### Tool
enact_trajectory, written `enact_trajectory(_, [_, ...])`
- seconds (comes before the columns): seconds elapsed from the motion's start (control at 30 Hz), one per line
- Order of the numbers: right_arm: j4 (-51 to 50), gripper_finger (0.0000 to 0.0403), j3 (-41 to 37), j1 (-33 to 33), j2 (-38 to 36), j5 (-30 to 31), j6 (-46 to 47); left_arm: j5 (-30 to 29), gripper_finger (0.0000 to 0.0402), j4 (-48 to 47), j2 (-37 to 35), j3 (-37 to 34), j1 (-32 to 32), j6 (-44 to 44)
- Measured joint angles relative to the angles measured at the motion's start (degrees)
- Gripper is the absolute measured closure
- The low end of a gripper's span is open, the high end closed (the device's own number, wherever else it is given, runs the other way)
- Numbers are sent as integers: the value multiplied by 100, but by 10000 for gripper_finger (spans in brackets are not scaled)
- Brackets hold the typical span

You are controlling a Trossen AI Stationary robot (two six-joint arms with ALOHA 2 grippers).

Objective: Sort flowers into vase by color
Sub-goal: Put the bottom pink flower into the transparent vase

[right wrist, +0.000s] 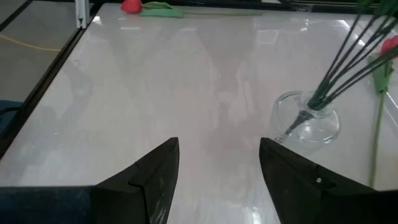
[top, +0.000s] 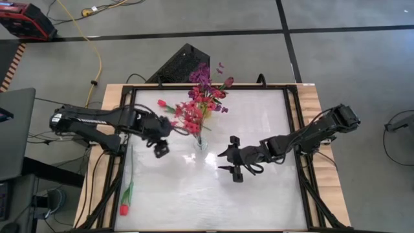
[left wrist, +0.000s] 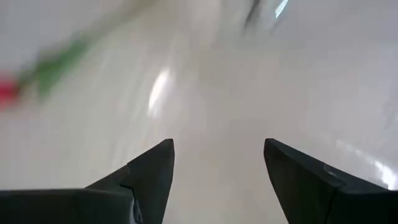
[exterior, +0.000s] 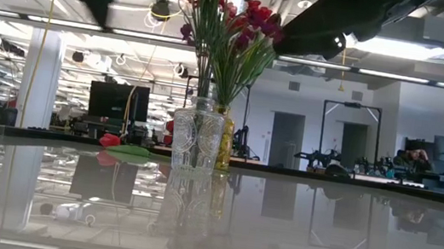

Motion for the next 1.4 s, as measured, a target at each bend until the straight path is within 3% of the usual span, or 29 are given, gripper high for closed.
enact_trajectory(0.2, [-1, 154, 0, 33, 0, 4, -50, 608, 165, -1714, 0, -204, -585, -1670])
enact_trajectory(0.3, [0, 154, -2, 81, 0, 2, -185, 918, 165, -1804, 2, -370, -1078, -2280])
enact_trajectory(0.4, [-1, 154, -2, 134, 0, 3, -286, 1160, 165, -1646, 2, -578, -1578, -2250])
enact_trajectory(0.6, [-3, 154, -2, 219, 0, 2, -345, 987, 169, -1224, 4, -1244, -2447, -762])
enact_trajectory(0.8, [-197, 154, -6, 378, 0, 2, -143, 1739, 181, 39, 85, -2014, -3097, 659])
enact_trajectory(0.93, [-203, 154, -7, 484, 0, 0, -106, 1715, 191, 95, 404, -2065, -3442, 1425])
enact_trajectory(1.17, [-202, 154, -7, 497, 0, 2, 23, 1689, 202, -49, 1529, -1901, -3731, 3608])
enact_trajectory(1.4, [-199, 154, -7, 496, 0, 6, 111, 1835, 203, -453, 2358, -1883, -3782, 4683])
